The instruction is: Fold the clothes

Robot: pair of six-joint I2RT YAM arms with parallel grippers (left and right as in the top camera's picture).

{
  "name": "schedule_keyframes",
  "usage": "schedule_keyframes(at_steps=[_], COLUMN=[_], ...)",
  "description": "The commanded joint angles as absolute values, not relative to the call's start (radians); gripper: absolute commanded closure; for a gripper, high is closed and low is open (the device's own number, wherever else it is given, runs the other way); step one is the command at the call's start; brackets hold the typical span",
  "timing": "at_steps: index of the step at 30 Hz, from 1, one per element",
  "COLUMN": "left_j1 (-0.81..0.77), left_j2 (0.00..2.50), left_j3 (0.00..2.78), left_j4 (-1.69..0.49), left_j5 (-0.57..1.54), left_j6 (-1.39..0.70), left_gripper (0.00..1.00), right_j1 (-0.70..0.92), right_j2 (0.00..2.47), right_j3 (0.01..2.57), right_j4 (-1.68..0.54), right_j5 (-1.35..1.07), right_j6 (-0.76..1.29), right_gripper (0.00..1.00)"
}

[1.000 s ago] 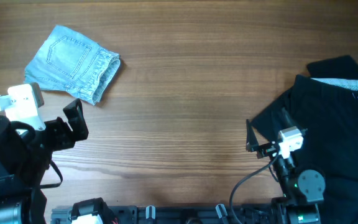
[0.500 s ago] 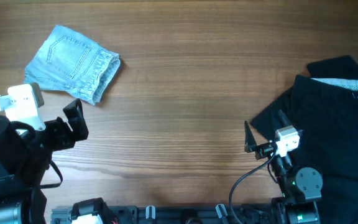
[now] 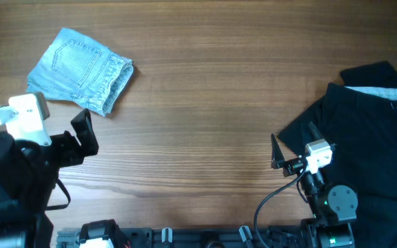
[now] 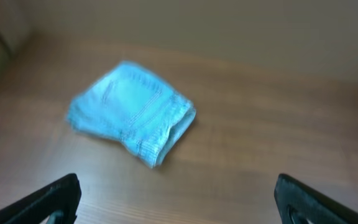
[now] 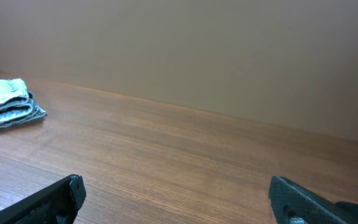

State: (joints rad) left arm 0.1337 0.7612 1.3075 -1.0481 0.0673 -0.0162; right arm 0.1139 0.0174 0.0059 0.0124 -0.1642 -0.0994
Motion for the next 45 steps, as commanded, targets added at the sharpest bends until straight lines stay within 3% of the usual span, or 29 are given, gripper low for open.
schedule_keyframes(at_steps=[1,5,17,27,45], left_j1=[0.056,-0.001,-0.045,-0.052,-0.055], left_j2=[0.664,0.518,0.017,0.003,0.003], left_j3=[1.185,0.887,0.211,0.006,0.006], left_j4=[-0.875,-0.592,-0.175,-0.062,-0.062], left_j5=[0.025,0.057,0.130,0.148,0.148], left_j6=[0.000,-0.008,-0.094,-0.117,-0.117], left_gripper=[0.00,0.00,0.00,0.00,0.00], right_j1=[0.107,0.107,0.107,0.107,0.107], right_j2=[0.011,0.011,0.011,0.011,0.011], right_j3=[0.005,0.005,0.005,0.005,0.005], right_j4=[0.014,0.014,0.014,0.014,0.014], right_j5=[-0.177,-0.177,-0.177,-0.177,-0.177], right_j6=[-0.105,-0.105,-0.105,-0.105,-0.105], right_gripper=[0.00,0.00,0.00,0.00,0.00])
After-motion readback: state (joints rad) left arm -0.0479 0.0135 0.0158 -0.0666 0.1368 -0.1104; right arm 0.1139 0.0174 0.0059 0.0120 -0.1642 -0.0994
